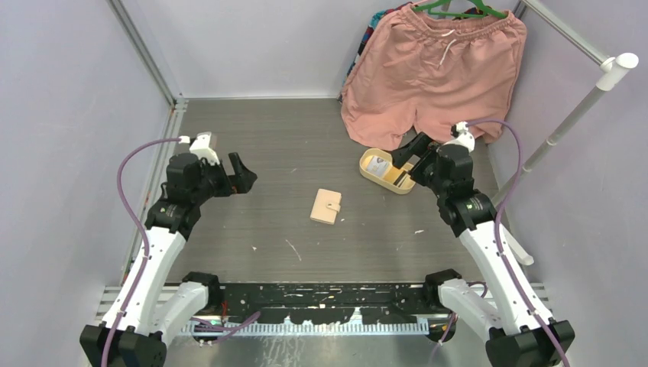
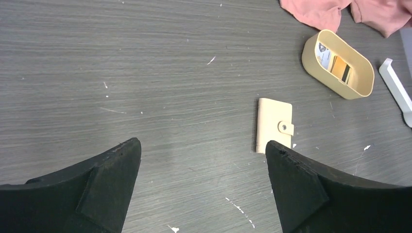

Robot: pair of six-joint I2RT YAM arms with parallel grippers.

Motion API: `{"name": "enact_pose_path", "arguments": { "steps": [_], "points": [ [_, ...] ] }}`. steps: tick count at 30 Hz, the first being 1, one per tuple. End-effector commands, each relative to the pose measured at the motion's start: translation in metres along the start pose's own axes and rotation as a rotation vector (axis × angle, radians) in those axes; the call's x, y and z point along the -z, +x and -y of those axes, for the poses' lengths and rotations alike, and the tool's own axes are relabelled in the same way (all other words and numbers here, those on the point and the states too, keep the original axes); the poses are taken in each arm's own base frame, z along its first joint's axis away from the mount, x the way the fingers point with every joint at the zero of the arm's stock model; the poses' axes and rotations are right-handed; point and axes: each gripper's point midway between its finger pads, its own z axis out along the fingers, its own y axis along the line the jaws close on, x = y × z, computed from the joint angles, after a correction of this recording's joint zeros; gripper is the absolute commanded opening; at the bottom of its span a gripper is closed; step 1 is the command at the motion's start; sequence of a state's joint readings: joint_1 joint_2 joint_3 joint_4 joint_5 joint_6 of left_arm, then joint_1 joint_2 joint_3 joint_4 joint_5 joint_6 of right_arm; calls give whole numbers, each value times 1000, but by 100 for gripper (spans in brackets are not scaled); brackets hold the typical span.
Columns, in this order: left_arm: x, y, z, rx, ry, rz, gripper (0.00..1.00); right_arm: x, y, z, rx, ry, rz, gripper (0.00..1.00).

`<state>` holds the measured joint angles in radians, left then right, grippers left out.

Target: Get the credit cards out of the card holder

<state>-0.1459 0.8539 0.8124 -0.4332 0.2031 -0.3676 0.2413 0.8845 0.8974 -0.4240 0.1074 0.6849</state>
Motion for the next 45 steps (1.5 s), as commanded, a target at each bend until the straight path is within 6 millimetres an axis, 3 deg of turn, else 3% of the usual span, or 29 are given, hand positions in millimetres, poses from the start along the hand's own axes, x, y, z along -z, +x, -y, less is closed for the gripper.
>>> {"name": "enact_pose_path", "arguments": {
  "steps": [1, 4, 9, 13, 17, 19, 28, 31, 34, 37, 45],
  "points": [
    [8, -38, 24, -38, 96, 126, 100, 20, -21, -28, 24, -134, 73, 100],
    [19, -38, 55, -72, 269, 118, 100, 17, -13, -29, 47, -163, 49, 100],
    [33, -38, 71, -70, 346, 87, 100, 4, 16, -37, 141, -253, -68, 100],
    [28, -31, 61, -62, 298, 60, 100, -1, 31, -44, 200, -278, -130, 100],
    [19, -20, 36, -29, 152, -9, 100, 11, 61, -67, 660, -196, -86, 100],
    [16, -15, 26, -25, 103, -9, 100, 15, 83, -80, 782, -212, -123, 100],
    [11, 3, 0, -6, -19, -54, 100, -12, 181, -91, 836, -358, -477, 94],
    [8, 11, 6, 14, 19, -79, 100, -18, 205, -97, 842, -403, -576, 91],
    [5, 15, 12, 34, 58, -88, 100, -25, 217, -105, 832, -424, -618, 83],
    [3, 17, 11, 43, 55, -89, 100, -37, 226, -100, 848, -390, -644, 67],
    [-10, 19, 2, 55, 12, -110, 100, -61, 239, -75, 896, -264, -653, 66]
  ]
}}
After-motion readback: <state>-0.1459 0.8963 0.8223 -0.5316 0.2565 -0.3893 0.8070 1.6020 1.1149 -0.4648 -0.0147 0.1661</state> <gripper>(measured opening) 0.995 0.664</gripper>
